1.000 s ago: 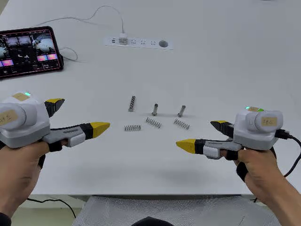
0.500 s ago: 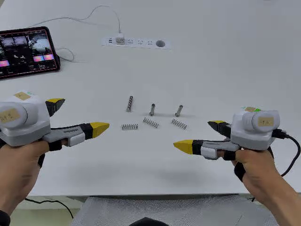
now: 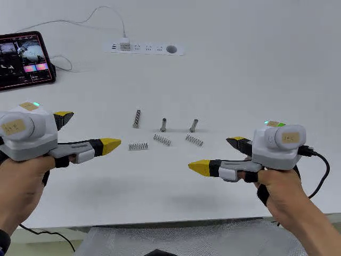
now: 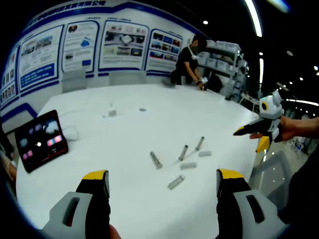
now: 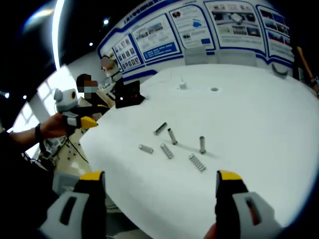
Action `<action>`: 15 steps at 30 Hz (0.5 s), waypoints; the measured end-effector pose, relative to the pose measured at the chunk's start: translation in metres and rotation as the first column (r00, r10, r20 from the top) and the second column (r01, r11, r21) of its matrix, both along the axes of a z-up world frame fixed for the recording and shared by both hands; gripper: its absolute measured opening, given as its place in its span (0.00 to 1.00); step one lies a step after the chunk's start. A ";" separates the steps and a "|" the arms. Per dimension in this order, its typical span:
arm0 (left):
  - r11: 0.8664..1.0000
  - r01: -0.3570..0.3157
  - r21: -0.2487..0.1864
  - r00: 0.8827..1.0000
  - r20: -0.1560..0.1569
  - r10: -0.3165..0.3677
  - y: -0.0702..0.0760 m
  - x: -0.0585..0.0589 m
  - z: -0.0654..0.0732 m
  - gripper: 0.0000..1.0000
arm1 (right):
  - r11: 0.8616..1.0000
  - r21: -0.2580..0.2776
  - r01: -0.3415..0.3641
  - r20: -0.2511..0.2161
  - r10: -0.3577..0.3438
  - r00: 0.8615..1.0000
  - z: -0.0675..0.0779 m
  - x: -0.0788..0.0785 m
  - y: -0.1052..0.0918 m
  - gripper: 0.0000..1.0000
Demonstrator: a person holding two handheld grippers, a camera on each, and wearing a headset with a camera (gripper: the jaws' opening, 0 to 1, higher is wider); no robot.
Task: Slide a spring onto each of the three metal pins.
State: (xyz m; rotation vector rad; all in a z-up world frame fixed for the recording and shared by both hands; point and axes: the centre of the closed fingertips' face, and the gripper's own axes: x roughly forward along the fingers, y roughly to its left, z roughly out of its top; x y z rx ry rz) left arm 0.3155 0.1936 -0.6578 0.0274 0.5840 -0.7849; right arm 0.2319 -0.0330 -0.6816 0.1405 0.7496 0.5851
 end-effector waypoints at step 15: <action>0.998 0.065 0.022 0.998 -0.021 -0.065 -0.021 0.014 -0.016 0.87 | 1.000 0.006 -0.005 0.004 0.005 1.000 0.000 -0.002 0.001 0.92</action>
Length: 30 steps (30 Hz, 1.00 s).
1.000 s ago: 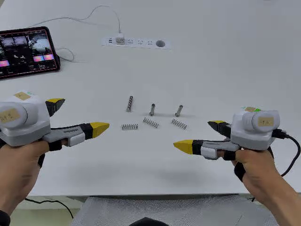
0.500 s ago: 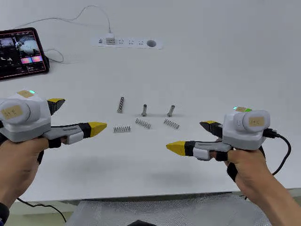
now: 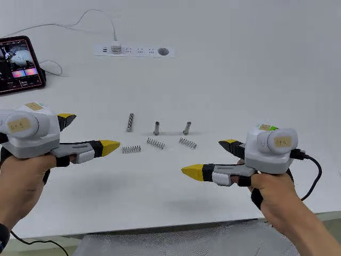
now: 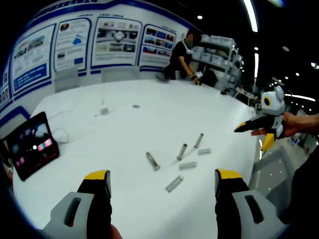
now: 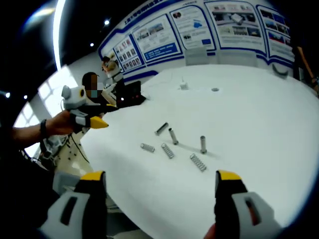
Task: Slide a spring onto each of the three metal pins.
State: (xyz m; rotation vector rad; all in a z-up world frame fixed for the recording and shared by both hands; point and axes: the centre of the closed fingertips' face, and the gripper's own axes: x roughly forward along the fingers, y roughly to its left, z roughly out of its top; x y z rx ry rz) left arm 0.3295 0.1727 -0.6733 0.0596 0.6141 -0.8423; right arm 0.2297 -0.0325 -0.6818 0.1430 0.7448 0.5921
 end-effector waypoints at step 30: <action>0.999 0.051 -0.008 0.997 -0.052 -0.052 -0.041 0.039 -0.036 0.73 | 1.000 0.017 0.018 -0.023 -0.018 1.000 -0.004 -0.001 -0.005 0.90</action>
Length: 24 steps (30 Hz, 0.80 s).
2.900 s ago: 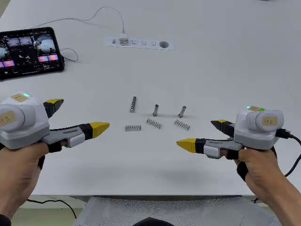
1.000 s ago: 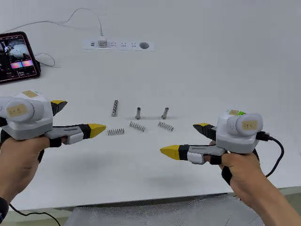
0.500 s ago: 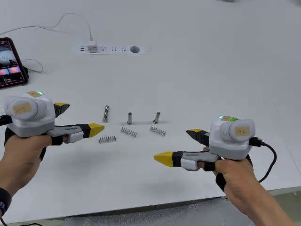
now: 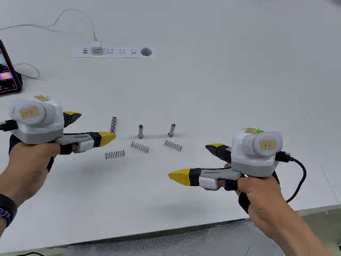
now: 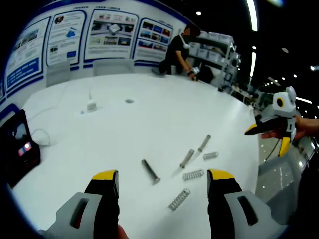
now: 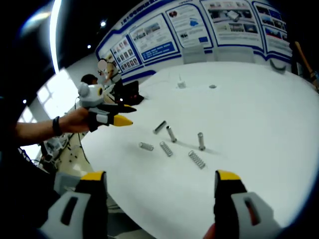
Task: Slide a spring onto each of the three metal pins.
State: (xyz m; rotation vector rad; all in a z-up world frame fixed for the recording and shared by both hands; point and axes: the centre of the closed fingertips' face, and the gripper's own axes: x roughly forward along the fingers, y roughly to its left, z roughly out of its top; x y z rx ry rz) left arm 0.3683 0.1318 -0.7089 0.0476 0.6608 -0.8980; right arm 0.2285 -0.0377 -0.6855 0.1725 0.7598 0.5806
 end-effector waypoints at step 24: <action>1.000 -0.001 0.019 0.999 -0.054 0.002 -0.036 0.025 -0.049 0.51 | 1.000 0.004 0.021 -0.026 -0.021 0.999 -0.009 -0.004 -0.007 0.89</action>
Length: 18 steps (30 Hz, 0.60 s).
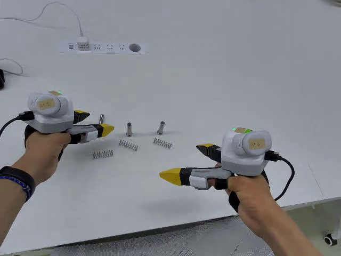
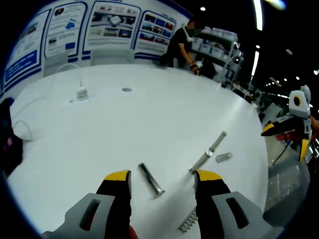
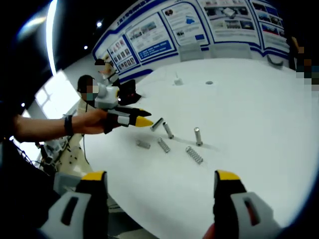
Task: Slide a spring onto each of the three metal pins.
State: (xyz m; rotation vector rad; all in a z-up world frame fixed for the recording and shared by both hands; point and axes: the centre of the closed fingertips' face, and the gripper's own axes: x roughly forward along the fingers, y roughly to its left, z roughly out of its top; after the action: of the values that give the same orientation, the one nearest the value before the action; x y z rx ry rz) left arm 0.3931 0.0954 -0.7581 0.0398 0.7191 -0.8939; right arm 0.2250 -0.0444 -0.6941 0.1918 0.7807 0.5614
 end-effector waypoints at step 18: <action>0.997 -0.006 0.082 1.000 -0.013 0.007 -0.003 0.015 -0.031 0.26 | 1.000 0.001 -0.004 -0.013 0.004 1.000 -0.003 0.003 0.002 0.89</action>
State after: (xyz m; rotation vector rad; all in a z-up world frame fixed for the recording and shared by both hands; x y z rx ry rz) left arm 0.4079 0.0923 -0.7894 0.1043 0.7674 -0.8591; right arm 0.2280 -0.0424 -0.6973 0.1949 0.7932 0.5645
